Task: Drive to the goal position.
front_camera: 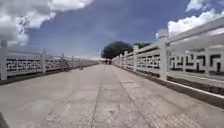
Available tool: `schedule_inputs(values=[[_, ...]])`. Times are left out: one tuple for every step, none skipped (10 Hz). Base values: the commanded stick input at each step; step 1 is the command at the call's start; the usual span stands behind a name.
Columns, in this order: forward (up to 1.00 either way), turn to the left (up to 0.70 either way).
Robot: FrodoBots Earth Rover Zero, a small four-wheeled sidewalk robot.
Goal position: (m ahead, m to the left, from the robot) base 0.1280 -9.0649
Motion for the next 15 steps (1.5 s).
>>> schedule_inputs(values=[[0.70,0.00],[0.70,0.00],[0.70,0.00],[0.70,0.00],[0.70,0.00],[0.70,0.00],[0.70,0.00],[0.70,0.00],[0.70,0.00],[0.70,0.00],[0.70,0.00],[0.70,0.00],[0.70,0.00],[0.70,0.00],[0.70,0.00]])
